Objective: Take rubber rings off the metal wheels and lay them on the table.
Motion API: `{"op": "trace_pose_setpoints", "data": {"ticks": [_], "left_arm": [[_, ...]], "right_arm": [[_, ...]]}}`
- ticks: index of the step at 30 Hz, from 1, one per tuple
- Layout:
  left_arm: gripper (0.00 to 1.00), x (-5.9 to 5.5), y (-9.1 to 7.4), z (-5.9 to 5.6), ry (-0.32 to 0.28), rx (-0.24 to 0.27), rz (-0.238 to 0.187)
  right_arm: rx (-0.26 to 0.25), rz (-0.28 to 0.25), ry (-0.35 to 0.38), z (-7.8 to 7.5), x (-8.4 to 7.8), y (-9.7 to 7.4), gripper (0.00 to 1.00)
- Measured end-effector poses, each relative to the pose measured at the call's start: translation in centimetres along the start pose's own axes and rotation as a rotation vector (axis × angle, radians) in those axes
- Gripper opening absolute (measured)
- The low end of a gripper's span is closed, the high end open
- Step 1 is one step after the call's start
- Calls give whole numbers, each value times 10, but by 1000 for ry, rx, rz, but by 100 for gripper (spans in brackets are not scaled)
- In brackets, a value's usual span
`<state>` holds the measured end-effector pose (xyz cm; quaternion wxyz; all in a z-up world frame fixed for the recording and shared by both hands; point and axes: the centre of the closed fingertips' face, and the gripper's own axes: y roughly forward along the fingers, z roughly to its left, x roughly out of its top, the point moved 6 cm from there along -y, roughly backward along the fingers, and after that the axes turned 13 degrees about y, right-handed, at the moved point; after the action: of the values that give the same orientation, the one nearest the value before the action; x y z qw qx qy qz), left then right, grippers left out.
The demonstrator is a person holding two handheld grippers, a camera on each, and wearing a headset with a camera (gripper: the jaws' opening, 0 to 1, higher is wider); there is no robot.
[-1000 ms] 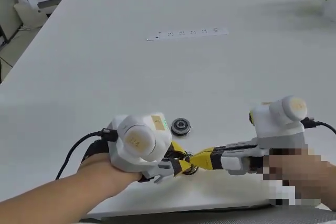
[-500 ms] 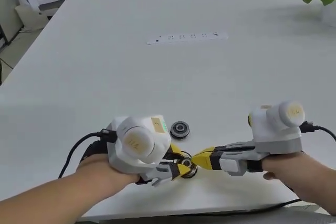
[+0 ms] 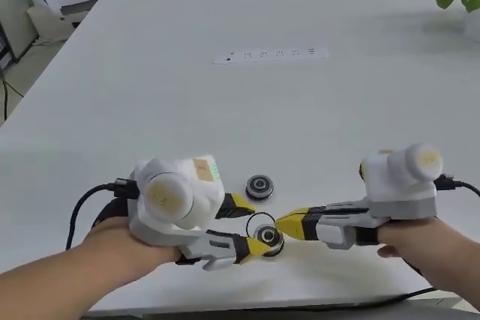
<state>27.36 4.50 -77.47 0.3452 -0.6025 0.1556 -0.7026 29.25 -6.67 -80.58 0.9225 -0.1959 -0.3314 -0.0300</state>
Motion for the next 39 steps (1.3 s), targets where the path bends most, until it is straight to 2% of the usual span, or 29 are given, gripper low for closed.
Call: {"op": "trace_pose_setpoints", "data": {"ticks": [2,10,15,21,26,33,39], "left_arm": [[37,1,-7,2,-12,7,-15],[48,-2,-30,8,-31,51,-29],[55,-9,-43,9,-61,71,-25],[60,-18,-52,7,-84,86,-15],[66,-25,-59,8,-109,101,-7],[69,-31,-70,12,-125,128,3],[70,-33,-73,11,-134,138,5]], "right_arm": [[7,-5,-3,4,2,0,0],[31,-14,-15,16,9,1,0],[38,-17,-25,16,16,4,0],[46,-5,-43,18,24,14,0],[45,22,-65,18,27,25,0],[30,75,-103,16,28,42,0],[9,117,-141,18,24,56,0]]}}
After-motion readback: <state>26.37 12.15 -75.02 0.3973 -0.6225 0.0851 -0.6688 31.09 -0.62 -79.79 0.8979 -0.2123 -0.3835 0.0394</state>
